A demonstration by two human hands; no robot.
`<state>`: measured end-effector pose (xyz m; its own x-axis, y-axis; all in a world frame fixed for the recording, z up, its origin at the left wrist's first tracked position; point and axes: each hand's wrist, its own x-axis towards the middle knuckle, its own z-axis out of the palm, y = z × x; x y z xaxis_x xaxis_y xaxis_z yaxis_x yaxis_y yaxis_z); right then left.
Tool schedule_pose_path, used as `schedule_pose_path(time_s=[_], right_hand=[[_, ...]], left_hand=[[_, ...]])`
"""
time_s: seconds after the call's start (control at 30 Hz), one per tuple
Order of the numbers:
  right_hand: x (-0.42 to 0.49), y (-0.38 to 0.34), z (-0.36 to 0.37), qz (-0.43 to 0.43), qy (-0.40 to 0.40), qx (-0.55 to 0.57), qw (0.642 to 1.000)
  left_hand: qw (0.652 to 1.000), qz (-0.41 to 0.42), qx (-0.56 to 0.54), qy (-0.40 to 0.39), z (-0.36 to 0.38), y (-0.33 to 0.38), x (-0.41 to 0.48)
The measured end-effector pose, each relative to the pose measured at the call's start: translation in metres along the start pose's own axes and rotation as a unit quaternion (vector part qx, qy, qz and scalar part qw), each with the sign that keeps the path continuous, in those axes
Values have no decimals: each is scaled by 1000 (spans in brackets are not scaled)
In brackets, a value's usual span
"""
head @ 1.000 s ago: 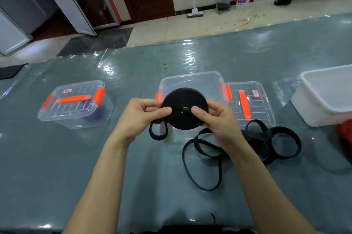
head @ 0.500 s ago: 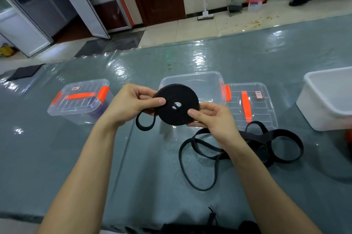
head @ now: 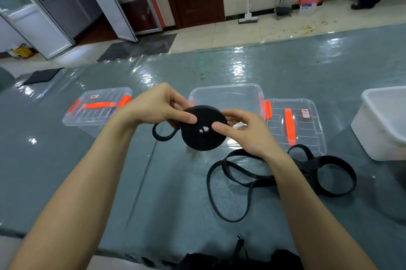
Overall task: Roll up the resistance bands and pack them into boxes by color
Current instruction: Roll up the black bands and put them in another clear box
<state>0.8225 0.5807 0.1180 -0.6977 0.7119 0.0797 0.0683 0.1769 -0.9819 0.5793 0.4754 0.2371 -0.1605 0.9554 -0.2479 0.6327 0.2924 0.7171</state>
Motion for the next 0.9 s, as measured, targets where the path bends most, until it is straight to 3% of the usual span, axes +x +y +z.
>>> schedule_pose_path(time_s=[0.1,0.2,0.3,0.5,0.6,0.7,0.9], right_hand=[[3,-5,-2,-7,-51,-61,997],[2,-5,-4,17,-100,47,994],[2,-1,-3,28,-80,87,993],[5,6,-13,8,-12,174,985],[6,8,-15,8,14,219,976],[7,9,-14,3,36,256,966],[10,9,-6,11,84,308,948]], left_hand=[[989,0,127,-74,-5,19,11],[979,8,176,-106,-8,32,19],[979,17,175,-101,-7,34,23],[996,82,-31,-5,-2,19,17],[981,122,-140,56,15,11,15],[964,152,-180,123,28,5,16],[930,133,-254,232,59,-4,16]])
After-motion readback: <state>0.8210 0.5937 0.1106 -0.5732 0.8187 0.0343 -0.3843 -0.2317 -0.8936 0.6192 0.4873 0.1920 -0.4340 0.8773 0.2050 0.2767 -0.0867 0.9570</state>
